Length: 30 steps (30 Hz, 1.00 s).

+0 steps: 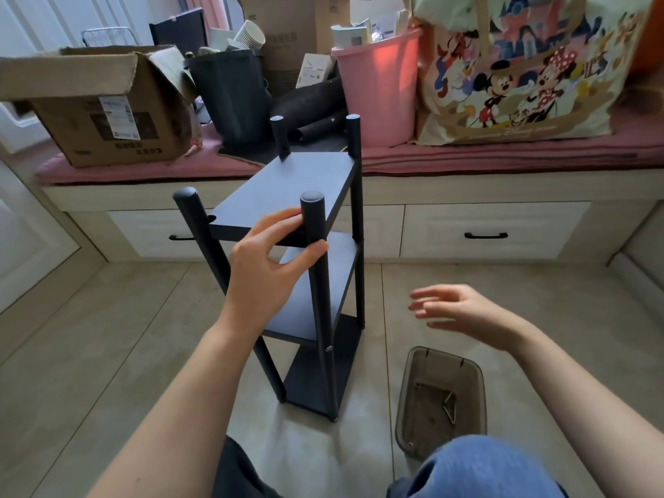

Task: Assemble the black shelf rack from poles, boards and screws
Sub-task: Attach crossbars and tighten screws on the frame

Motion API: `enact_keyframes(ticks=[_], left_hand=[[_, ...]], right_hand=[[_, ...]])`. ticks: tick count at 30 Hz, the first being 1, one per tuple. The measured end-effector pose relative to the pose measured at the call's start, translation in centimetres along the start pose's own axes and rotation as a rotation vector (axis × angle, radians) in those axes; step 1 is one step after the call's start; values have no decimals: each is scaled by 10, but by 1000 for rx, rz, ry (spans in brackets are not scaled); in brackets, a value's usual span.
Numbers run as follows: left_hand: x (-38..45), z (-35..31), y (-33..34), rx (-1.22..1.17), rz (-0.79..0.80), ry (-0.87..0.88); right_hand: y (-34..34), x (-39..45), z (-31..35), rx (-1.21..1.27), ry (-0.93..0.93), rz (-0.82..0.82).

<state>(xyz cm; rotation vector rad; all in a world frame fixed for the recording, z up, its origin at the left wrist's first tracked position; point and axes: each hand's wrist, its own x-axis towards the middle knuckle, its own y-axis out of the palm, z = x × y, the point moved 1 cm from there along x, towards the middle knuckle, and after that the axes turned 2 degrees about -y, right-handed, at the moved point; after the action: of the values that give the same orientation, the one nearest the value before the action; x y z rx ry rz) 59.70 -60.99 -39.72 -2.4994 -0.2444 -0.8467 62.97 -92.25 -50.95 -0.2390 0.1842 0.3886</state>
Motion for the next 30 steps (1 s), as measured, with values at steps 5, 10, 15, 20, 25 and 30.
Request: enact_keyframes(ticks=[5, 10, 15, 20, 25, 30], left_hand=[[0, 2, 5, -2, -22, -3], [0, 0, 5, -7, -25, -3], [0, -2, 7, 29, -14, -30], [0, -6, 8, 36, -20, -24], [-1, -8, 8, 60, -5, -14], [-2, -9, 8, 63, 0, -9]], right_hand=[[11, 18, -89, -136, 246, -19], [24, 35, -164, -278, 463, -63], [49, 45, -224, -420, 634, 44], [89, 44, -263, -603, 649, 163], [113, 40, -284, -639, 647, 135], [117, 44, -294, -687, 571, 80]])
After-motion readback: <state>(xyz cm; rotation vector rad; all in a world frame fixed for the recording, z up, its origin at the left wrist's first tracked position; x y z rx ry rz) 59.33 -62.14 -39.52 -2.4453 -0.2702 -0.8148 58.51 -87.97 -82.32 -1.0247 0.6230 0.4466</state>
